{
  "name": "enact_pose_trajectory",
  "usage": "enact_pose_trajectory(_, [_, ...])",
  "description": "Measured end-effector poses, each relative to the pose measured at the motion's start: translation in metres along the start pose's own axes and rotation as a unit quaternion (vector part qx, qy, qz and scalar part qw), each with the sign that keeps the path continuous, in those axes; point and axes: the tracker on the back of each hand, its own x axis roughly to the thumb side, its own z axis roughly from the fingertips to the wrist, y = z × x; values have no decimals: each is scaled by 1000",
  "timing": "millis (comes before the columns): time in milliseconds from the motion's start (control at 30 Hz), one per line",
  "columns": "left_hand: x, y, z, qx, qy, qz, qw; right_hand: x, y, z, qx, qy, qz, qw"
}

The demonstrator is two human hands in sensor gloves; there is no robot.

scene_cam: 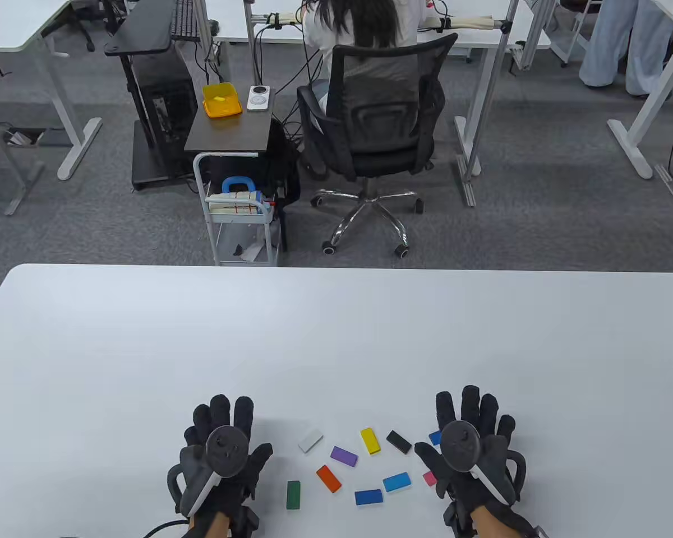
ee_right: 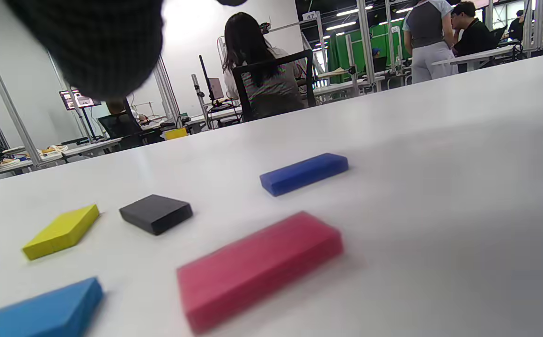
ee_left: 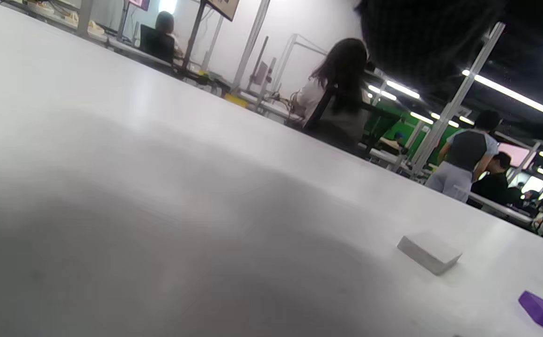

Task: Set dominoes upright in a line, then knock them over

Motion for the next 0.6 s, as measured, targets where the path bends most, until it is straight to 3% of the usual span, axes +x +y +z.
enact_pose_trajectory(300, [3,0,0,-10,-5,-10,1000,3,2,0,6,-5,-6,1000])
enact_pose_trajectory(400, [5,-3,-1,-20,-8,-32,999,10,-7,6,-51,-34,-45,997])
enact_pose_trajectory(600, [9,0,-1,-27,-10,-34,999,41,-23,14,-90,-95,-71,989])
